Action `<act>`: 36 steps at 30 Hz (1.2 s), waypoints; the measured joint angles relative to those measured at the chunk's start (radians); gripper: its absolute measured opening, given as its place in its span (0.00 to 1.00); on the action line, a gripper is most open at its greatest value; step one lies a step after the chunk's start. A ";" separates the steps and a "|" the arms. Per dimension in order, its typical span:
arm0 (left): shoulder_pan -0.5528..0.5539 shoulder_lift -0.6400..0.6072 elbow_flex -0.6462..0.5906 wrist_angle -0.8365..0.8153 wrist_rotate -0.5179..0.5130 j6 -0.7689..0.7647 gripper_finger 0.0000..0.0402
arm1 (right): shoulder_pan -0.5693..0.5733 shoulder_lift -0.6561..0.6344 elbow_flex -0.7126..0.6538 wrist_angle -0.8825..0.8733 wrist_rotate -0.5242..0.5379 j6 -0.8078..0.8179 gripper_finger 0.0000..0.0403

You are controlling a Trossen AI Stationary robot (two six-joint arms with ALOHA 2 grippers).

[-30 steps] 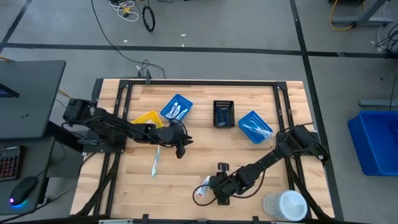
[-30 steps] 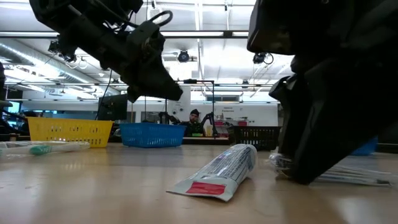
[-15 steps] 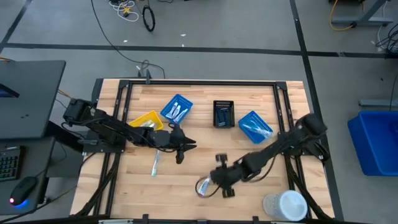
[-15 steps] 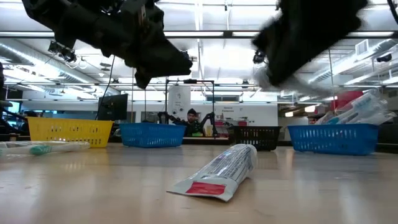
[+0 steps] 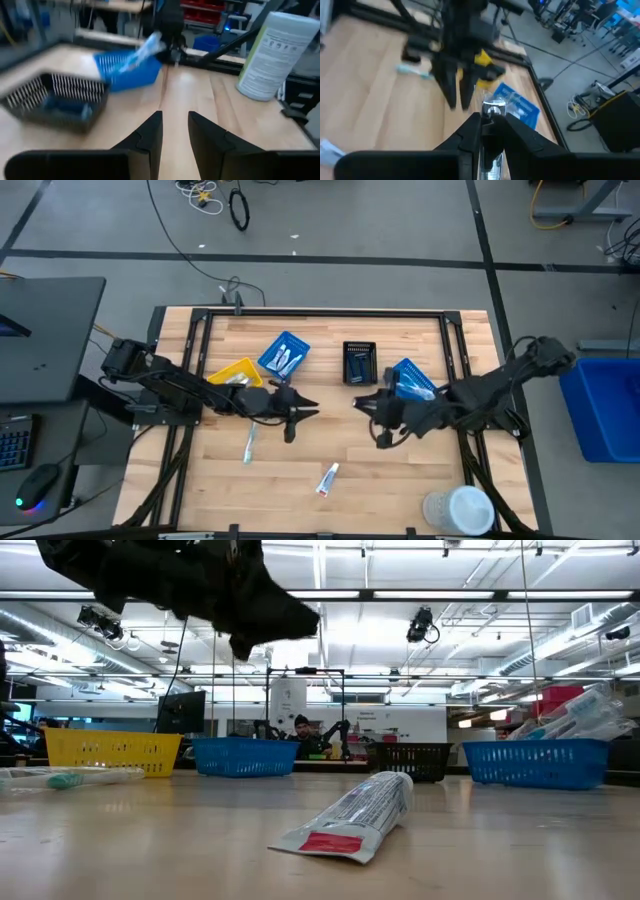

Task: Pick & Place Travel size toiletries
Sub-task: Put the silver nail cutter into the yellow bin

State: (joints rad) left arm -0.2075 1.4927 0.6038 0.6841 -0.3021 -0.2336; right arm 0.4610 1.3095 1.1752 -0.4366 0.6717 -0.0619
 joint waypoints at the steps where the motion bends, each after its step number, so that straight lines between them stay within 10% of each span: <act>1: 0.001 0.000 0.004 0.013 -0.001 0.046 0.25 | -0.009 -0.009 -0.031 0.014 -0.001 -0.012 0.16; 8: 0.008 0.000 0.052 0.041 0.000 0.325 0.25 | -0.136 -0.007 -0.302 0.538 -0.207 -0.174 0.17; 18: 0.092 0.000 0.105 0.040 0.062 0.292 0.45 | -0.332 0.024 -0.490 1.031 -0.654 -0.050 0.17; 36: 0.131 0.000 0.123 0.025 0.172 0.172 0.59 | -0.375 0.154 -0.461 1.227 -0.638 -0.035 0.17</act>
State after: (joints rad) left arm -0.0765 1.4925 0.7265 0.7087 -0.1299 -0.0614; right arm 0.0860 1.4636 0.7143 0.7908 0.0332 -0.0973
